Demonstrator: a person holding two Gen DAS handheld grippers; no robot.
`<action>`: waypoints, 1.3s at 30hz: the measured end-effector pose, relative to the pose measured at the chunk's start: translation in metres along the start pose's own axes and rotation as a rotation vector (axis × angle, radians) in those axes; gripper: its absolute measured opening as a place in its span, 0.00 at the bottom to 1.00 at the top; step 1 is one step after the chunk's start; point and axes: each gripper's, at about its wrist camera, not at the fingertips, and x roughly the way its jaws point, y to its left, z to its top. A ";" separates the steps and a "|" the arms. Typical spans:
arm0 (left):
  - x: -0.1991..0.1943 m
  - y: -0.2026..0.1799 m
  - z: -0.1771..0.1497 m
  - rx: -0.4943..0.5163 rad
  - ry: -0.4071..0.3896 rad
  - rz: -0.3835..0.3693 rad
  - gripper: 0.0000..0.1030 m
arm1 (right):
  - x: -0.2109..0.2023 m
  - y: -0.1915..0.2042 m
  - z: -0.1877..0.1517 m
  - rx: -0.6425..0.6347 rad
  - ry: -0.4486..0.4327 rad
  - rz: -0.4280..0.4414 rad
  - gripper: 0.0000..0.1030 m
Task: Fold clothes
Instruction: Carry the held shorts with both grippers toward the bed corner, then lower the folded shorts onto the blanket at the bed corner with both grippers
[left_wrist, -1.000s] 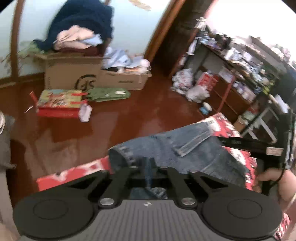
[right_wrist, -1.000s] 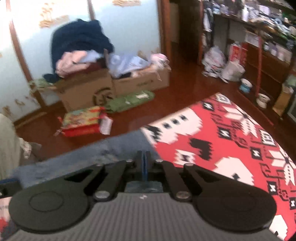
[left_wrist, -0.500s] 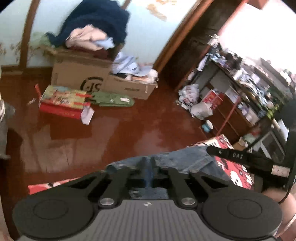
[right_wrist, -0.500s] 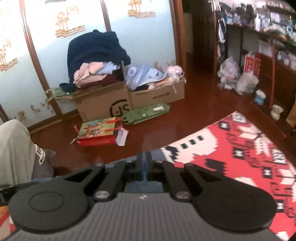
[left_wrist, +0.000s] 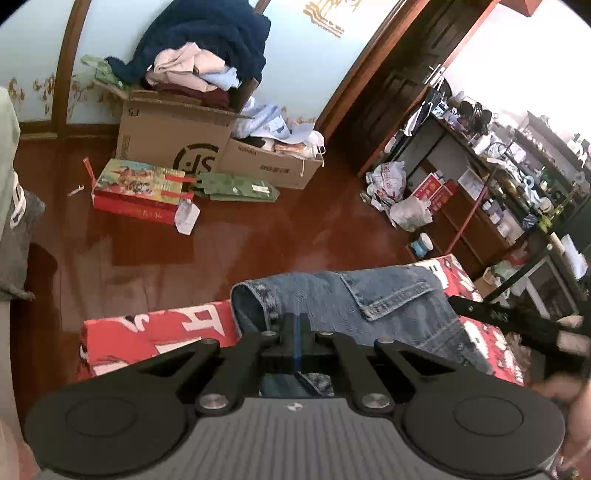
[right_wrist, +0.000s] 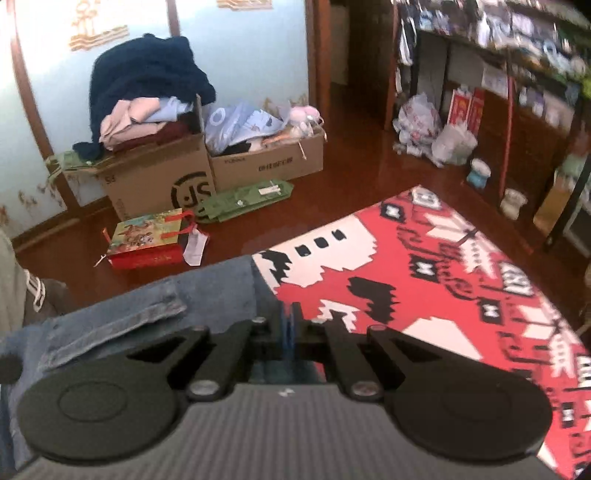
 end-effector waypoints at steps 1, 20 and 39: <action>-0.002 0.000 0.000 -0.010 0.004 -0.016 0.03 | -0.011 0.005 -0.002 -0.018 -0.008 0.016 0.01; -0.006 -0.033 -0.040 -0.016 -0.046 0.004 0.03 | -0.043 0.032 -0.046 -0.029 0.001 0.109 0.00; -0.024 -0.042 -0.060 0.035 -0.026 -0.120 0.03 | -0.082 0.049 -0.065 -0.077 -0.023 0.191 0.04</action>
